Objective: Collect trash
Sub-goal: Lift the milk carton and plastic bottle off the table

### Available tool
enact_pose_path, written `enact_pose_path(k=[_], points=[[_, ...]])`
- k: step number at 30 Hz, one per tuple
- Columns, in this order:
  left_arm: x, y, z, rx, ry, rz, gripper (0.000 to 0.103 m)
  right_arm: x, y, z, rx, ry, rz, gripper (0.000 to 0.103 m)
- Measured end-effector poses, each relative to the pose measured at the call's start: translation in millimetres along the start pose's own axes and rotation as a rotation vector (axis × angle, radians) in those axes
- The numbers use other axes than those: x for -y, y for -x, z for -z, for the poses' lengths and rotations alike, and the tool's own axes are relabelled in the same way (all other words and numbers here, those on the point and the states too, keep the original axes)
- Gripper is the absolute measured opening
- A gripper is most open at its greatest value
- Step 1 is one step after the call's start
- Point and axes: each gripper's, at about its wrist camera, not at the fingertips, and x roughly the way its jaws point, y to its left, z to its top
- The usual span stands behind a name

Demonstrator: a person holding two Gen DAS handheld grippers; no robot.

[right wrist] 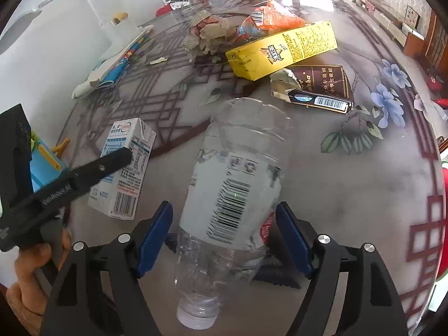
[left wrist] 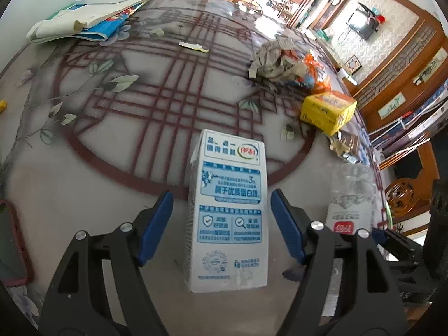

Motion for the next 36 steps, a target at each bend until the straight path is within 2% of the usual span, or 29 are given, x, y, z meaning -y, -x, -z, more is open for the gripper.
enact_pose_path(k=[4,7,8,15,23,27,29,30,31,36], points=[[5,-4,3,-0.013,-0.033,-0.014,0.068,0,0,0,0.003,-0.004,-0.006,0.074],[8,-6,4,-0.02,-0.048,-0.02,0.056,2,0,-1,0.005,-0.014,-0.009,0.075],[8,-6,5,-0.019,-0.051,-0.019,0.056,2,0,-1,0.006,-0.018,-0.01,0.075],[12,1,4,0.013,-0.067,-0.001,0.056,4,-1,-1,0.008,-0.04,-0.021,0.075],[14,1,3,0.014,-0.059,0.014,0.056,10,-3,-3,0.003,-0.093,-0.051,0.075],[15,1,4,0.011,-0.065,0.017,0.056,6,-5,-4,0.004,-0.072,-0.042,0.075],[16,1,4,0.013,-0.067,0.016,0.056,1,-6,-3,0.002,-0.043,-0.026,0.069],[16,2,4,0.015,-0.067,0.017,0.056,-1,-6,-3,0.002,-0.029,-0.016,0.061],[15,2,4,0.016,-0.067,0.016,0.056,-2,-6,-2,0.001,-0.016,-0.013,0.059],[15,3,3,0.023,-0.067,0.014,0.056,-5,-3,0,0.012,0.012,-0.021,0.057]])
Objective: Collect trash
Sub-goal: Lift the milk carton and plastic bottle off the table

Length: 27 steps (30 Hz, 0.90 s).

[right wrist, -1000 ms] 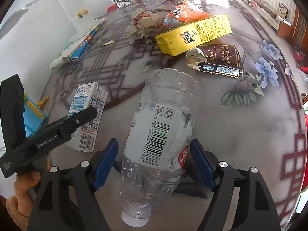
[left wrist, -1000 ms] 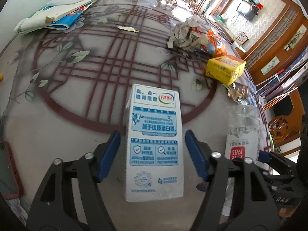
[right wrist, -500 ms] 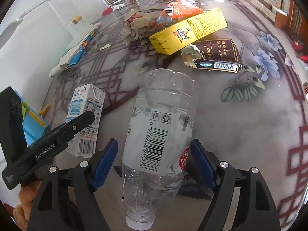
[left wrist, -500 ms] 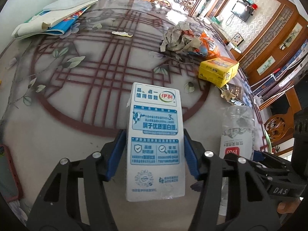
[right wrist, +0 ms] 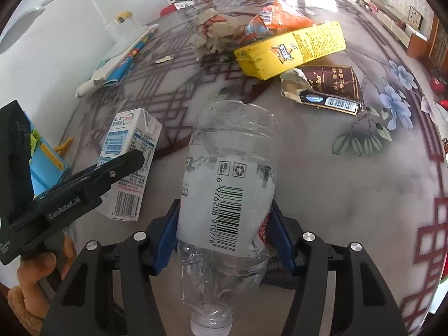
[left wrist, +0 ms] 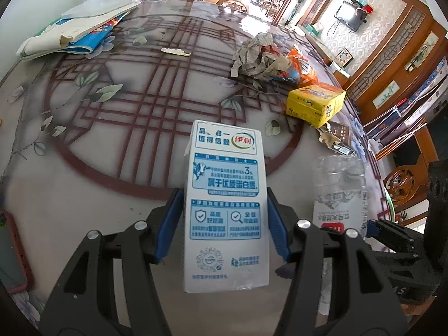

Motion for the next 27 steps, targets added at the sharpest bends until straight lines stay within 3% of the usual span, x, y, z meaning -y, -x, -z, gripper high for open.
enact_pose_path(k=[13,27], points=[[-2,24,-4,0.115,0.002,-0.023,0.056,12,37,-2,0.124,-0.01,-0.042,0.056],[38,44,11,0.189,-0.145,-0.124,0.056,52,90,5,0.261,-0.08,-0.098,0.055]])
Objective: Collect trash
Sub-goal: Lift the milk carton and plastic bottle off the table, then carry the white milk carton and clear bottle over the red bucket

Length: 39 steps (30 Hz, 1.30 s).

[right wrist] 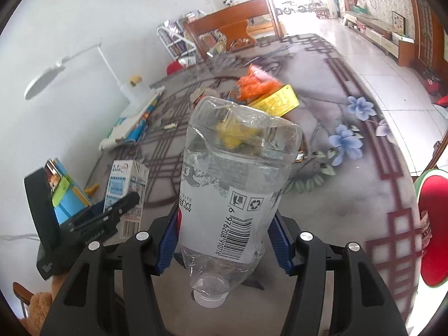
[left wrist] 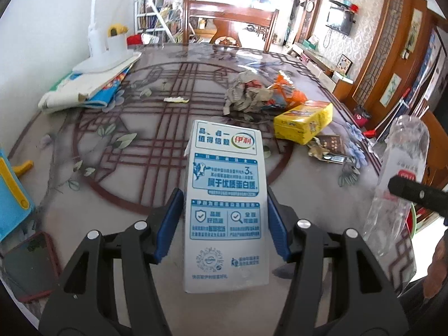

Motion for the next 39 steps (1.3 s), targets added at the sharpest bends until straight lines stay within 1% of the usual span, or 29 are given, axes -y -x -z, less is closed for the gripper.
enact_pose_path(k=[7,11,15,18,22,25,27,32,39], points=[[41,19,4,0.022,-0.041,0.036,0.056,27,27,0,0.054,-0.07,-0.024,0.055],[60,30,2,0.037,-0.036,0.07,0.056,41,44,2,0.088,-0.103,-0.03,0.055],[79,38,0,0.04,-0.027,0.118,0.056,56,60,4,0.127,-0.138,-0.025,0.055],[99,44,1,0.048,-0.056,0.141,0.056,70,73,6,0.157,-0.166,-0.011,0.055],[122,44,5,0.035,-0.086,0.175,0.056,90,87,10,0.185,-0.213,0.0,0.055],[139,42,8,0.011,-0.099,0.217,0.056,103,98,13,0.205,-0.237,0.022,0.055],[151,42,11,0.007,-0.127,0.226,0.056,109,102,14,0.217,-0.247,0.041,0.055],[173,39,13,-0.008,-0.167,0.259,0.056,129,121,18,0.266,-0.288,0.112,0.055],[204,31,15,-0.042,-0.205,0.326,0.056,155,146,23,0.315,-0.319,0.214,0.055]])
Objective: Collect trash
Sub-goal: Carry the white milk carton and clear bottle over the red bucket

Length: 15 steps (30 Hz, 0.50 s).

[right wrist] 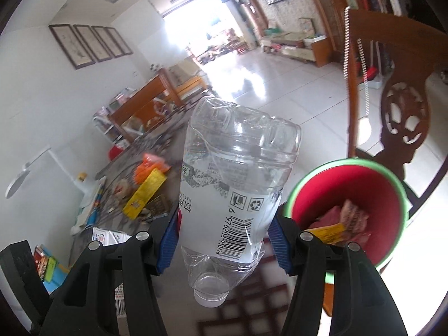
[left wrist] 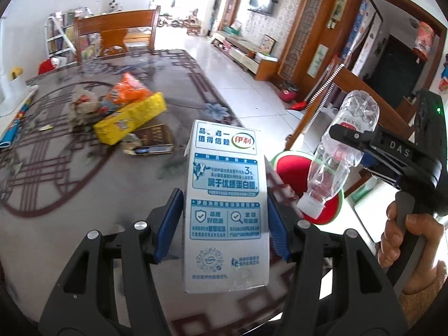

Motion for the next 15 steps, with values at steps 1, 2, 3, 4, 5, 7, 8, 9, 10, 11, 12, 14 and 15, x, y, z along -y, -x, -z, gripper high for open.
enact_pose_path(k=[1,2,3,4,5,7,8,9,10,11,12,14,15], points=[[3,-3,-1,-0.003,-0.005,0.009,0.056,2,2,-1,0.01,0.001,0.016,0.055],[8,-5,-1,-0.007,-0.013,0.019,0.056,7,5,-3,0.021,0.001,0.037,0.055],[13,-7,-2,-0.009,-0.022,0.028,0.056,11,7,-5,0.03,-0.001,0.056,0.055],[16,-9,-2,-0.011,-0.029,0.033,0.056,15,8,-5,0.035,-0.004,0.067,0.055],[20,-12,-2,-0.013,-0.038,0.041,0.056,20,10,-7,0.041,-0.011,0.081,0.055],[27,-15,-4,-0.017,-0.051,0.051,0.056,30,13,-9,0.05,-0.033,0.094,0.055],[31,-18,-5,-0.02,-0.059,0.057,0.056,36,15,-11,0.054,-0.047,0.101,0.055],[35,-20,-6,-0.024,-0.067,0.063,0.056,43,17,-12,0.058,-0.058,0.111,0.055],[37,-23,-7,-0.027,-0.072,0.069,0.056,49,18,-13,0.061,-0.071,0.125,0.055],[39,-25,-8,-0.029,-0.074,0.076,0.056,53,19,-13,0.063,-0.081,0.135,0.055],[42,-27,-9,-0.03,-0.077,0.084,0.056,58,20,-14,0.066,-0.094,0.143,0.055],[48,-32,-11,-0.034,-0.084,0.096,0.056,67,22,-14,0.068,-0.124,0.151,0.055],[52,-36,-12,-0.037,-0.087,0.104,0.056,71,22,-14,0.068,-0.134,0.152,0.055]])
